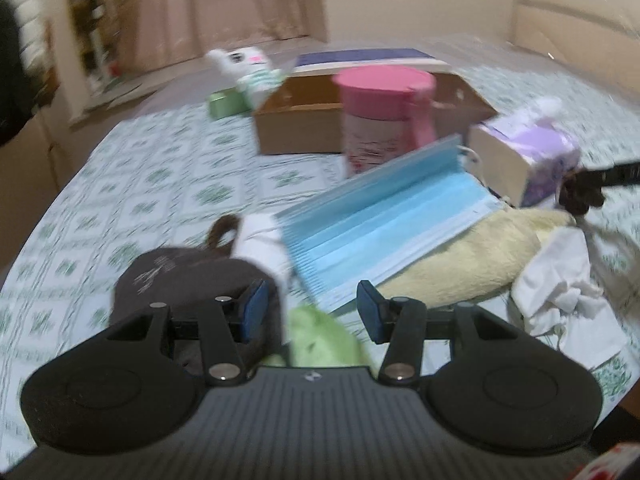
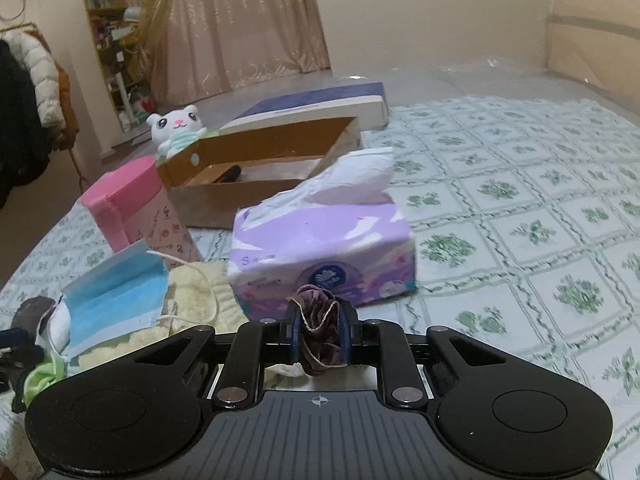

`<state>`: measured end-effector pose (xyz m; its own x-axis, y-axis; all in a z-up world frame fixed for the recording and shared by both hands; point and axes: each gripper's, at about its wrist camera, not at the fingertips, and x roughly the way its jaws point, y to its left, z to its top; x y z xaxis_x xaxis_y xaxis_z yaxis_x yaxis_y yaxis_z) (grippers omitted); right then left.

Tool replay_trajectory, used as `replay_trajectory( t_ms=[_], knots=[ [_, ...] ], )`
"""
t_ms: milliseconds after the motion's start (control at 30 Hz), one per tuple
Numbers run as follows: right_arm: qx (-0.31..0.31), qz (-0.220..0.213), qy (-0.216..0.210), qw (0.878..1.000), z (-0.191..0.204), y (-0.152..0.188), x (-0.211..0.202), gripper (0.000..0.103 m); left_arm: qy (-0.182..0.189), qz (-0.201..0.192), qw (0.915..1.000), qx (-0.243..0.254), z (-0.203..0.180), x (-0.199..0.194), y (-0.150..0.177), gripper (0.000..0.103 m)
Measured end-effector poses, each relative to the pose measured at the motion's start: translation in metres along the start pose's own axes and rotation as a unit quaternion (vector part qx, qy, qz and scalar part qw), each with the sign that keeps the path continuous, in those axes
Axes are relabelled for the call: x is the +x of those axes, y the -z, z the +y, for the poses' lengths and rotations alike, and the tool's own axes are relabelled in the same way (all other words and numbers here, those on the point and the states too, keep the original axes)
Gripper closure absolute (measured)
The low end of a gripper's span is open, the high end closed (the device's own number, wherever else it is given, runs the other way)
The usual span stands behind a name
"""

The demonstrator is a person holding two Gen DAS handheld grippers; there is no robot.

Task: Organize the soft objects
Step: 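Reach the right tool to the brown sock and grasp it, then grasp the blue face mask with the left tool while the right tool holds the sock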

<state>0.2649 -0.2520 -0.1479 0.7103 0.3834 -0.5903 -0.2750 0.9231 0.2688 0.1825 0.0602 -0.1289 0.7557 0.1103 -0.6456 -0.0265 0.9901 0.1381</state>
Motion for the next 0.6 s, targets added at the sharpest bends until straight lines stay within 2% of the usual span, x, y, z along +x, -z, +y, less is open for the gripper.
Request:
replay_trajectory(
  t_ms=[300, 500, 600],
  knots=[
    [0.023, 0.003, 0.0, 1.0, -0.014, 0.004, -0.008, 0.084, 0.008, -0.015, 0.9934, 0.114, -0.051, 0.038, -0.002, 0.058],
    [0.029, 0.003, -0.002, 1.0, -0.019, 0.005, -0.008, 0.084, -0.003, -0.019, 0.9887, 0.149, -0.062, 0.051, 0.001, 0.067],
    [0.031, 0.004, -0.003, 1.0, -0.02, 0.007, -0.007, 0.084, -0.001, -0.021, 0.988, 0.153, -0.061, 0.053, 0.001, 0.077]
  ],
)
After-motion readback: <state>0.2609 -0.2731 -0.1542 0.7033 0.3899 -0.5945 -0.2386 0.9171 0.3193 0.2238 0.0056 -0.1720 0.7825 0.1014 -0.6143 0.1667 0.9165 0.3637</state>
